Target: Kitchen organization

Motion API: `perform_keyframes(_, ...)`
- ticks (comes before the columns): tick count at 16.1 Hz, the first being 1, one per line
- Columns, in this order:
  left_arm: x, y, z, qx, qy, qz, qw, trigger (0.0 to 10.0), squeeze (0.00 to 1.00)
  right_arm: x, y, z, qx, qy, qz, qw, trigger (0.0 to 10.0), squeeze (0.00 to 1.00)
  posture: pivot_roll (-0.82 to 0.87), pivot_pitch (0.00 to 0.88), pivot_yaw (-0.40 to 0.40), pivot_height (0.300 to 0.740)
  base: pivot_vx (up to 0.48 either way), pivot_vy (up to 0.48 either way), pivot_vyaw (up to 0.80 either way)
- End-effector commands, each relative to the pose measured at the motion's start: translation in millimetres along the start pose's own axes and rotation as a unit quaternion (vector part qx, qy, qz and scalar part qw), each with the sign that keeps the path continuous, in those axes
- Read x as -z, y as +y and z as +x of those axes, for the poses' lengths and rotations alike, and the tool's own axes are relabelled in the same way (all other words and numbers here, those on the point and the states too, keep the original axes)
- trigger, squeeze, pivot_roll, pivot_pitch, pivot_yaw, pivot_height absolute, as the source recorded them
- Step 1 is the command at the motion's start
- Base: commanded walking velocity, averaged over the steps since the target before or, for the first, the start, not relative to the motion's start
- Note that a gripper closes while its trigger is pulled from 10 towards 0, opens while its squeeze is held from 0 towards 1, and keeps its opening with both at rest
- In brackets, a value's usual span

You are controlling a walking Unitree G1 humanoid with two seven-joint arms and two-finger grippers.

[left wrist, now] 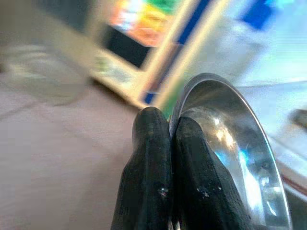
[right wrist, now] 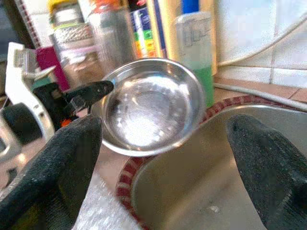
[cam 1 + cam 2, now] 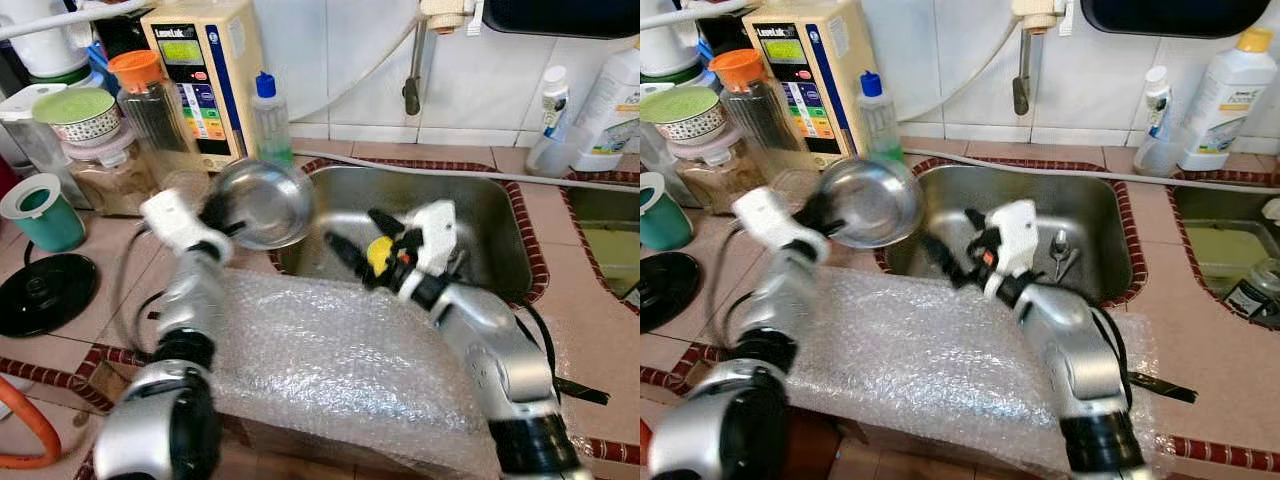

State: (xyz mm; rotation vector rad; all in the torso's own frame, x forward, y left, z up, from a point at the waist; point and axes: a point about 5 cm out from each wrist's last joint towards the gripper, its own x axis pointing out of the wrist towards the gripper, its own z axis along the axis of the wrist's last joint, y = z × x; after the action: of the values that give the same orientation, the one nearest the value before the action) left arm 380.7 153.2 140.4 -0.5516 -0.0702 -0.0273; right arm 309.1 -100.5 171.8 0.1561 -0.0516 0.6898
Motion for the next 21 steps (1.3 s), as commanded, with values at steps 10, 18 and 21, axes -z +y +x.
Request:
perform_keyframes(10, 7, -56.5, -11.5, 0.172, -0.008, -0.047, 0.984, 0.0, 0.0, 11, -37.5, 18.3, 0.138, 0.008, 0.076, 0.987, 3.5, 0.0, -0.01, 0.0, 0.113, 0.74, 0.0, 0.0, 0.0)
perform_keyframes(18, 3, -67.5, -15.4, 0.203, -0.008, -0.077, 0.976, 0.0, 0.0, -1, -51.3, 29.2, 0.172, -0.031, 0.14, 0.975, 0.0, 0.0, -0.03, 0.0, 0.108, 0.74, 0.0, 0.0, 0.0)
perform_keyframes(21, 5, -68.9, -17.3, 0.208, -0.005, -0.08, 0.975, 0.0, 0.0, -2, -51.8, 32.5, 0.172, -0.028, 0.145, 0.974, 0.0, 0.0, -0.03, 0.0, 0.105, 0.74, 0.0, 0.0, 0.0)
